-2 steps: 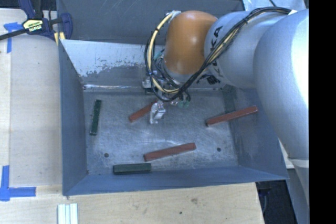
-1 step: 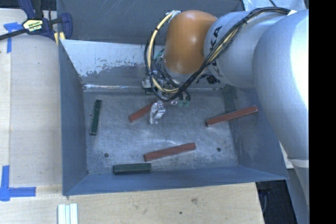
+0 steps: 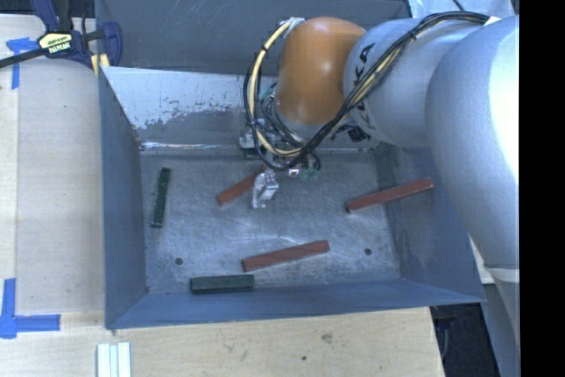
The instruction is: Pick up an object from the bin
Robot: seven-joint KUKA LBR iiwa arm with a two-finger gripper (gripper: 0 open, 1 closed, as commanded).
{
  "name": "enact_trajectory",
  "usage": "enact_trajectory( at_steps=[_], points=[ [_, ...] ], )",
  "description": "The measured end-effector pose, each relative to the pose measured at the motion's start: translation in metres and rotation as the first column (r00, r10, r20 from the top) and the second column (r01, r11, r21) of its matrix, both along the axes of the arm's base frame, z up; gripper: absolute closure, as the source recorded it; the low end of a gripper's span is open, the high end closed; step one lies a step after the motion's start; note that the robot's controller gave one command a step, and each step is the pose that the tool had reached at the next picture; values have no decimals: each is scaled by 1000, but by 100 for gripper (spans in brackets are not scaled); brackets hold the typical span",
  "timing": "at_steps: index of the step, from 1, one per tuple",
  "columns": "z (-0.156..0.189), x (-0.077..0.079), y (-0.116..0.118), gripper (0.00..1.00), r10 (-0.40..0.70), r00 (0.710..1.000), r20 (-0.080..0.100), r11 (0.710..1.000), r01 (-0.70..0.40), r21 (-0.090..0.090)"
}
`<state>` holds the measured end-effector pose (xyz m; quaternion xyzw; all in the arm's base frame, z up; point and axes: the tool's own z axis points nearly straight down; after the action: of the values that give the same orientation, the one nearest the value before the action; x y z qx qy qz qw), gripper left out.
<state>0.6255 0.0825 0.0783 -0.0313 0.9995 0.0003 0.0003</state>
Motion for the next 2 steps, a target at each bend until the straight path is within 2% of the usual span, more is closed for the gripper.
enact_trajectory(
  at_steps=[1,2],
  points=[
    [3,4,0,100,-1,1000,11,1000,1,2],
    [3,4,0,100,-1,1000,11,1000,1,2]
  ],
)
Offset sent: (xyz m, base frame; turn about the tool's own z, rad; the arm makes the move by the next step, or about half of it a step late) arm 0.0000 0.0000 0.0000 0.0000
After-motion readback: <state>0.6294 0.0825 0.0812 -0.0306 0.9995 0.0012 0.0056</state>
